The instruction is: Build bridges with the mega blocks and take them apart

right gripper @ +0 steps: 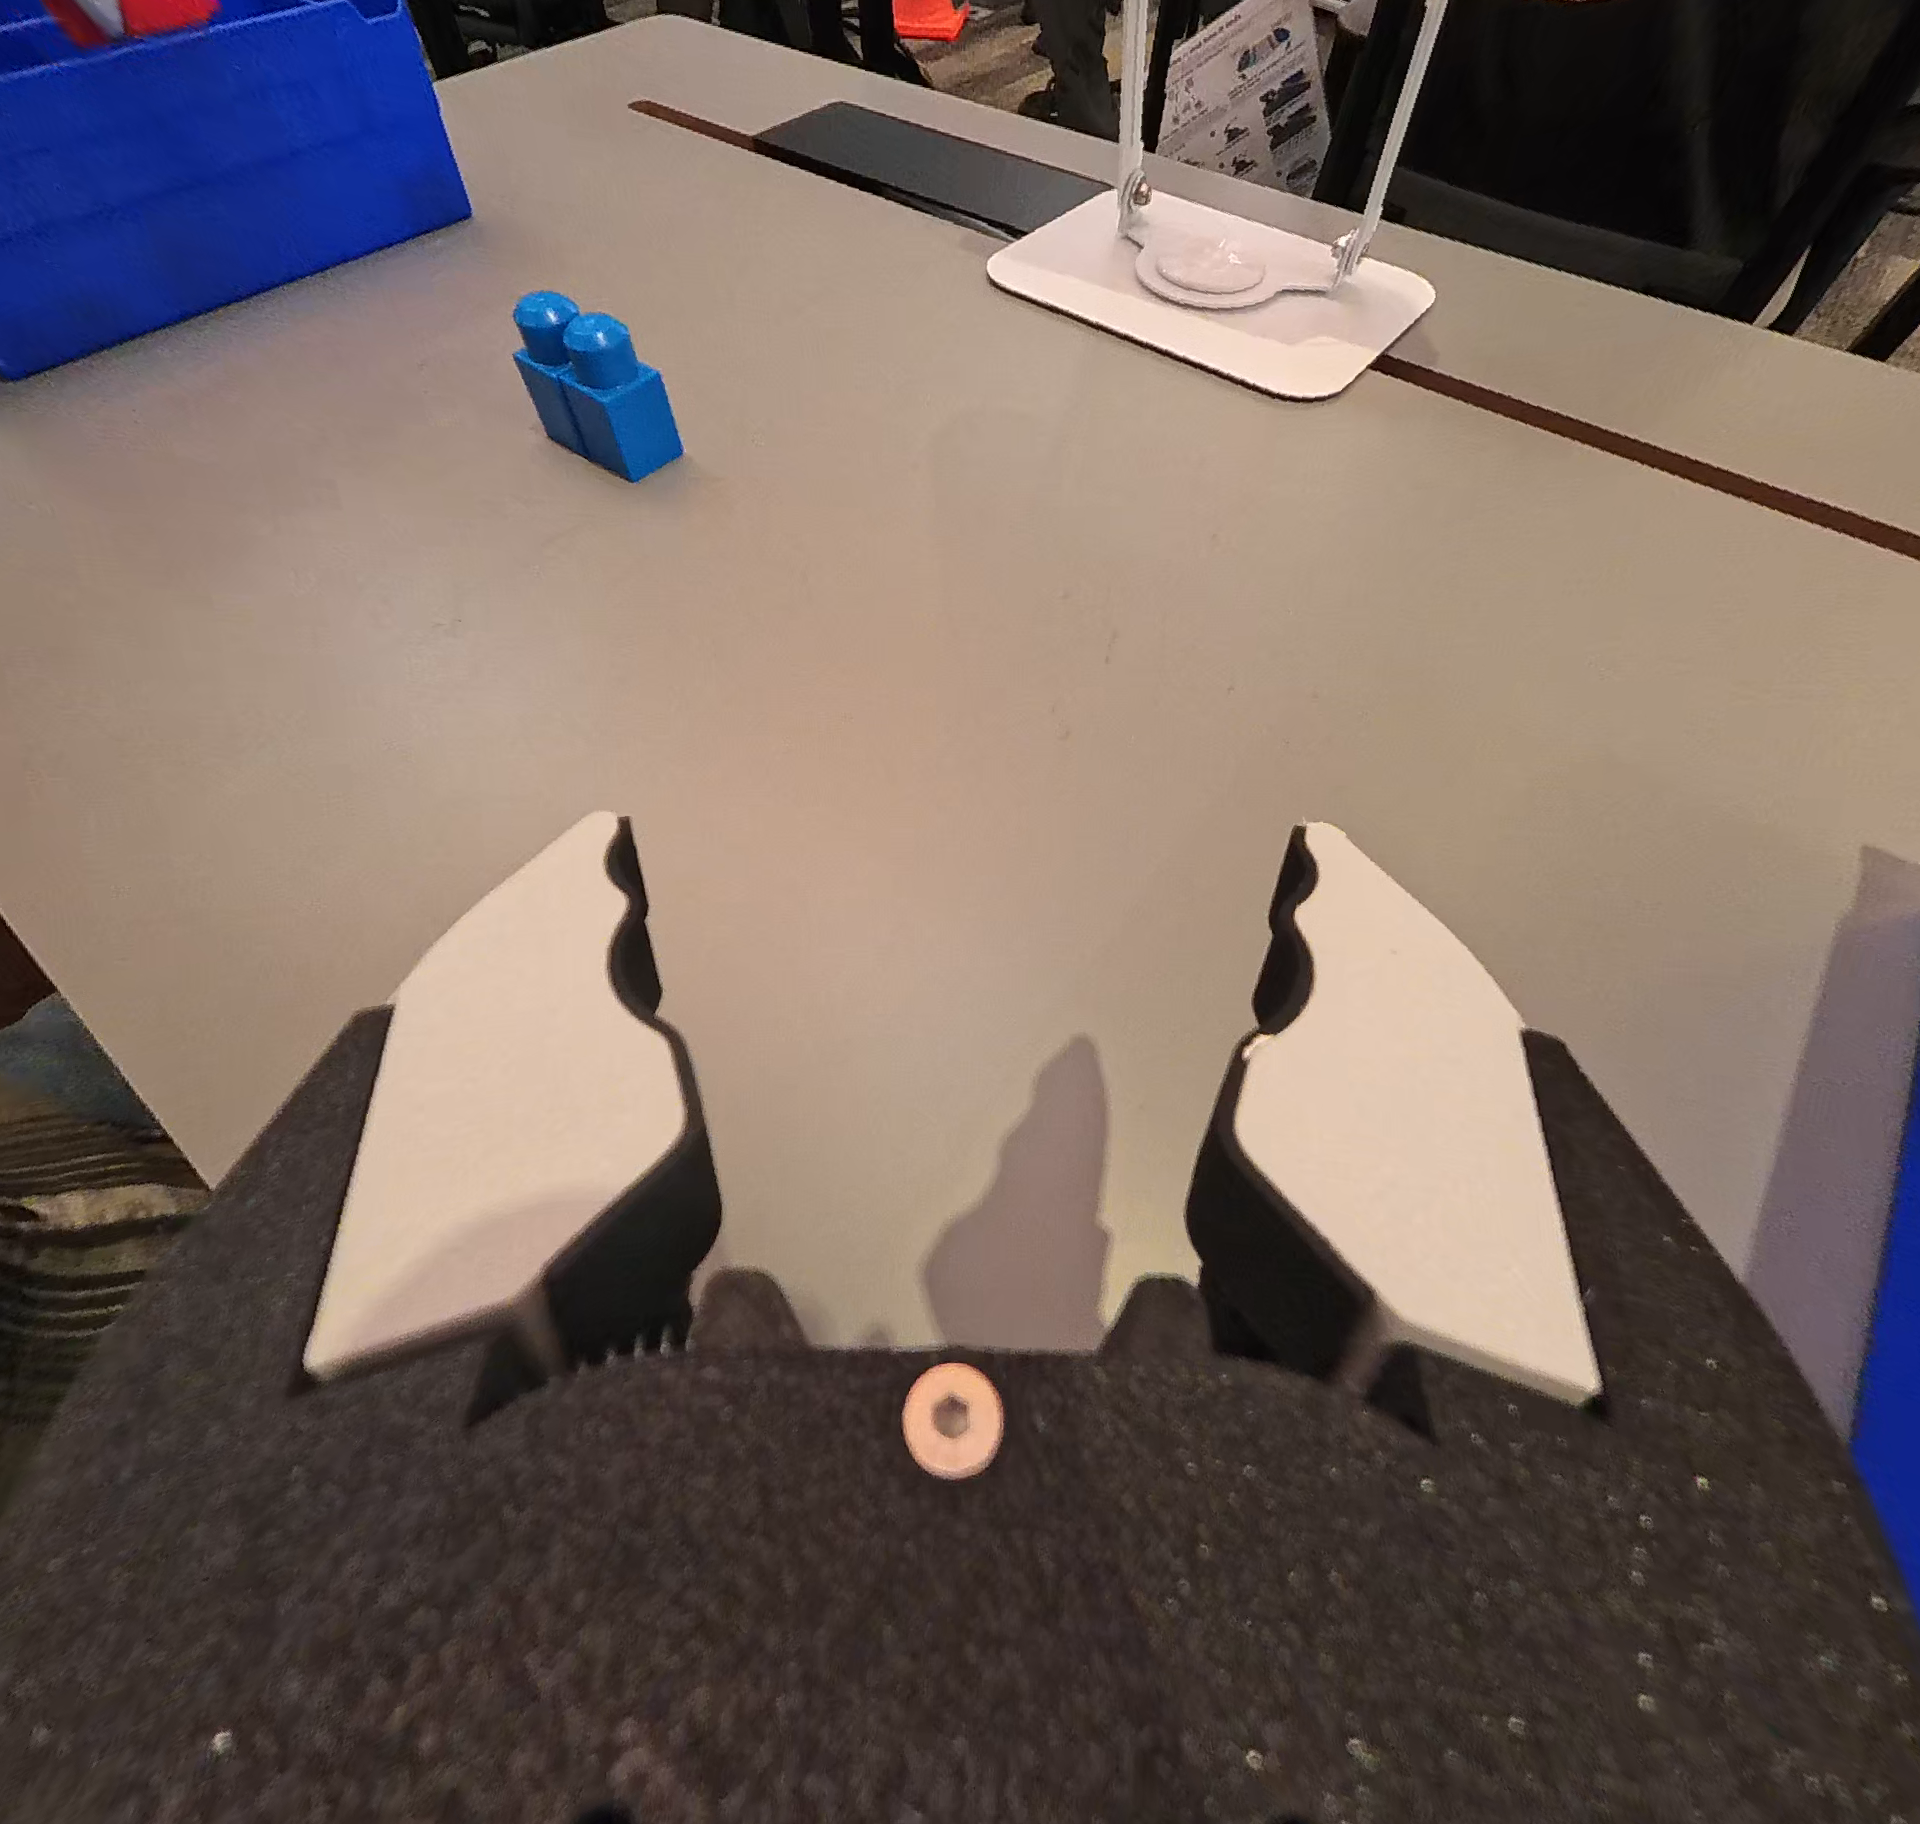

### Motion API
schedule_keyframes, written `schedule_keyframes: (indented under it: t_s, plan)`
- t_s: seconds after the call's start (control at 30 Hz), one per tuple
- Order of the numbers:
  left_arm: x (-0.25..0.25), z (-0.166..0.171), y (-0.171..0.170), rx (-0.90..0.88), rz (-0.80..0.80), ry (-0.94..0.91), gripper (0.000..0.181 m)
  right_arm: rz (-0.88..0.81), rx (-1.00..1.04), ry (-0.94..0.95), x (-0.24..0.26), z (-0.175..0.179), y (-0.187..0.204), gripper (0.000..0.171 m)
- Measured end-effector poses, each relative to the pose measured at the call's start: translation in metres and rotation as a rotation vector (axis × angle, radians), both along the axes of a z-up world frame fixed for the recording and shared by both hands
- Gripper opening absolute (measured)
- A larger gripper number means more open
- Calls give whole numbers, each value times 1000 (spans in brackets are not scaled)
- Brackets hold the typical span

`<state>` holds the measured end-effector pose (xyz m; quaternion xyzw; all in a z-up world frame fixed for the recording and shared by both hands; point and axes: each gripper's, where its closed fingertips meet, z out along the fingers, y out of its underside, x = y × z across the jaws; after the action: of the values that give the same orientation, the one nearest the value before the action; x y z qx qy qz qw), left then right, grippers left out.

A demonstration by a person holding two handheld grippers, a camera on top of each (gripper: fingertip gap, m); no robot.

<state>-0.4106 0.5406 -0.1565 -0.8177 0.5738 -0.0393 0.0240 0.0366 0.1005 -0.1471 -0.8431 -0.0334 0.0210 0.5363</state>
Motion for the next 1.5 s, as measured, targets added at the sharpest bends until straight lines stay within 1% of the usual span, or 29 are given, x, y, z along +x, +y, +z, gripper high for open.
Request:
schedule_keyframes:
  t_s: [0.03, 0.17, 0.33, 0.4, 0.5, 0.63, 0.77, 0.97, 1.5]
  plan:
    - [16, 6, -6, 11, -57, -25, 35, 0, 0, -2, 0, 0, 0, 113]
    - [80, 18, -38, 69, -294, -62, 35, -2, 4, -8, -2, 3, -2, 113]
    - [155, 14, -92, 122, -614, -38, 35, -17, 5, -10, -1, 4, -8, 113]
    - [178, 8, -112, 109, -692, -14, 35, -21, 6, -11, 0, 4, -12, 113]
    - [206, 1, -134, 92, -771, -3, 34, -31, 8, -12, 2, 4, -17, 113]
    - [229, -8, -152, 71, -837, 2, 34, -46, 10, -8, 6, 4, -23, 113]
    - [239, -15, -164, 53, -886, 15, 35, -52, 14, -5, 9, 4, -26, 113]
    - [245, -27, -164, 61, -910, 63, 35, -41, 18, -3, 9, 4, -24, 113]
    - [250, -43, -164, 5, -906, 81, 34, -50, 18, -1, 11, 4, -26, 113]
